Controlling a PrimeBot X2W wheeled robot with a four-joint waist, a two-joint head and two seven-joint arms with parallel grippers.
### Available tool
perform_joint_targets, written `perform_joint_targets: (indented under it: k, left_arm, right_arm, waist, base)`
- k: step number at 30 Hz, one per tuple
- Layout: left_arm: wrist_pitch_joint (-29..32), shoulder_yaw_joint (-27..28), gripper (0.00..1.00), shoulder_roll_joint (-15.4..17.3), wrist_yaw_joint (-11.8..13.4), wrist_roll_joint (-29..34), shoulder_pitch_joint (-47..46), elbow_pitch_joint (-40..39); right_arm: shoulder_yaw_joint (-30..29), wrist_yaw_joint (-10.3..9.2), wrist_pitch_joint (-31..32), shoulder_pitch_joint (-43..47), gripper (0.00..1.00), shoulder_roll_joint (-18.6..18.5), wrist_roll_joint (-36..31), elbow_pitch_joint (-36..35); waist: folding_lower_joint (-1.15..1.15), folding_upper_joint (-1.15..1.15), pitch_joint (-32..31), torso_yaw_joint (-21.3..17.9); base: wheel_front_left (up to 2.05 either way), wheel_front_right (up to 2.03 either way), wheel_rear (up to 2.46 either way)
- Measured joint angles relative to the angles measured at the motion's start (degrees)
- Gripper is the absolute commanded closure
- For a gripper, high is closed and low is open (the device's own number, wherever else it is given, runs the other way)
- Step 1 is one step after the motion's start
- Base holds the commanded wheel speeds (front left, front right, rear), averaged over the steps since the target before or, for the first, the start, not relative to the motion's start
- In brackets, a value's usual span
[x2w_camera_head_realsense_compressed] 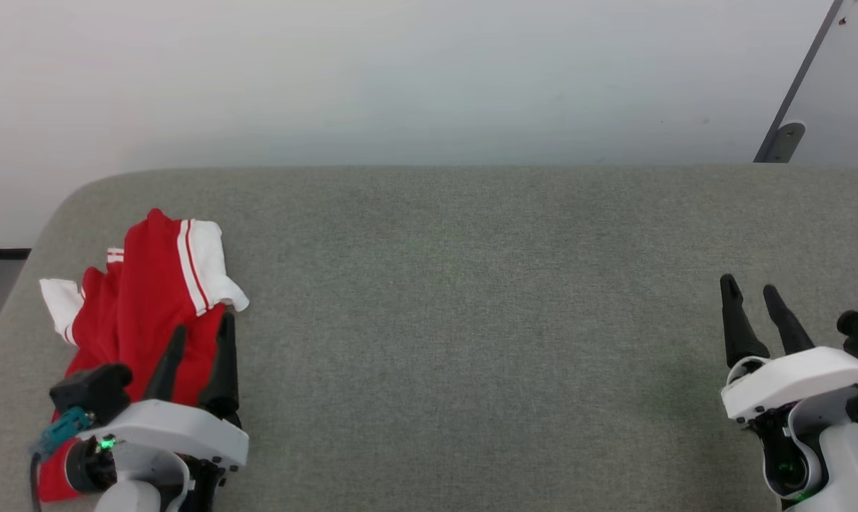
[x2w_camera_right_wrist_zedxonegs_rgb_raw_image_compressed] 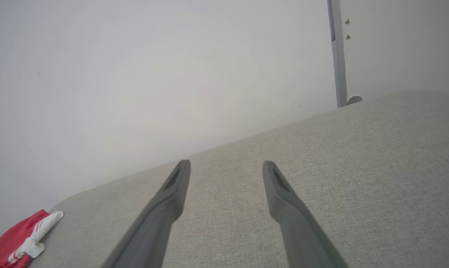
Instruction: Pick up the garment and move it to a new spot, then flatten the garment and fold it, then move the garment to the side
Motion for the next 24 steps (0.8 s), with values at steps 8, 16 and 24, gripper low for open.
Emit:
perform_joint_targets:
  k: [8,16,24]
  left_arm:
    - [-1.42,-1.01,0.00,0.97,0.64,4.58,-0.11,-0.02]
    - [-2.50,-1.52,0.00,1.31,1.13,8.69,-0.36,0.54]
    - [-3.54,-1.80,0.00,1.71,1.13,12.78,-0.97,1.21]
  right_arm:
    - [0.01,0.00,-1.23,-1.13,0.00,-0.08,-5.91,1.00]
    - [1.23,0.00,-2.42,-2.52,0.00,-0.57,-11.41,2.13]
    - [1.35,0.00,-3.48,-2.97,0.00,-1.35,-15.35,3.50]
  waist:
    - [0.00,0.00,0.00,-0.12]
    - [0.00,0.00,0.12,-0.14]
    - [0.00,0.00,0.15,-0.21]
  base:
    - [0.00,0.00,0.00]
    - [0.00,0.00,0.00]
    - [0.00,0.00,0.00]
